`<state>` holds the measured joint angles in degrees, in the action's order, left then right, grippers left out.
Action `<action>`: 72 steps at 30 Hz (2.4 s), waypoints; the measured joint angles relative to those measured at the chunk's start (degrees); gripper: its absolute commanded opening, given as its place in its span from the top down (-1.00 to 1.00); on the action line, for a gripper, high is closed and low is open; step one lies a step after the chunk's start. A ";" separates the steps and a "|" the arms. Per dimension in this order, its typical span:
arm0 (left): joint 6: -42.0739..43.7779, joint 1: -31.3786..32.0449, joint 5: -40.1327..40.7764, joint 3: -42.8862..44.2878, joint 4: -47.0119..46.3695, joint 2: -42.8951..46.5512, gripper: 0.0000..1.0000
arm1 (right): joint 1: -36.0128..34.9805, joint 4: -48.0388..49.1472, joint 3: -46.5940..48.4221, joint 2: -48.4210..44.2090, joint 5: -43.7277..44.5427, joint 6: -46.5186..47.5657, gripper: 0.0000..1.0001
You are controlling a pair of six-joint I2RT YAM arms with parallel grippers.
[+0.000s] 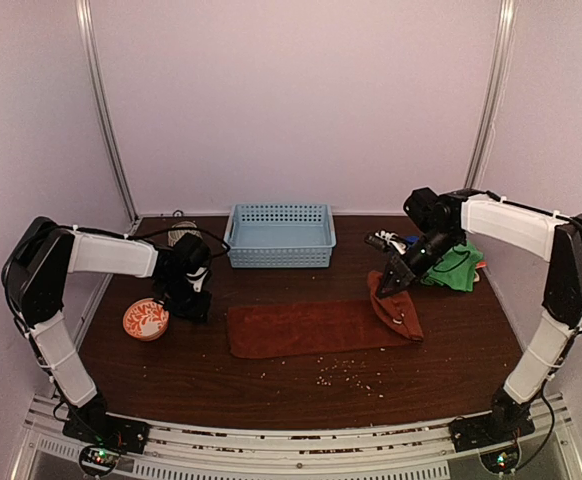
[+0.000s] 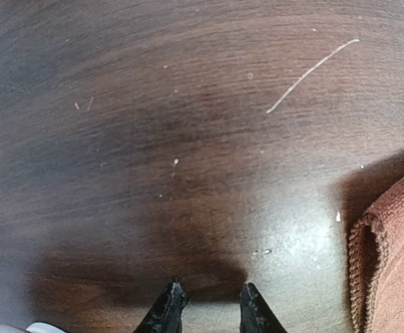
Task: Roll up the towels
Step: Fold the towel at the center of the board.
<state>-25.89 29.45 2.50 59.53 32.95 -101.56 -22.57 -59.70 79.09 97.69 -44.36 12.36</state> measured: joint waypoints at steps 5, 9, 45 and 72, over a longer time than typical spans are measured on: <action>-0.96 0.00 -1.53 -1.42 -0.24 1.20 0.62 | -4.02 12.55 -3.37 0.20 -3.13 -10.84 1.00; -1.11 0.02 -3.02 -2.05 -0.28 1.79 0.65 | -7.06 23.08 -5.22 0.44 -3.32 -20.44 1.00; -4.79 2.60 -13.31 -6.19 -7.54 3.45 0.78 | -27.52 53.96 11.58 29.86 -4.50 -56.28 1.00; -6.29 2.64 -12.28 -7.61 -8.79 4.59 0.81 | -30.05 59.56 19.58 39.47 -6.84 -61.55 0.28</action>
<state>-32.18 32.10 -9.78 51.92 24.16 -96.97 -52.62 -0.14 98.67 137.16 -51.20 -49.19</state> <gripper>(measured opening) 0.096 0.327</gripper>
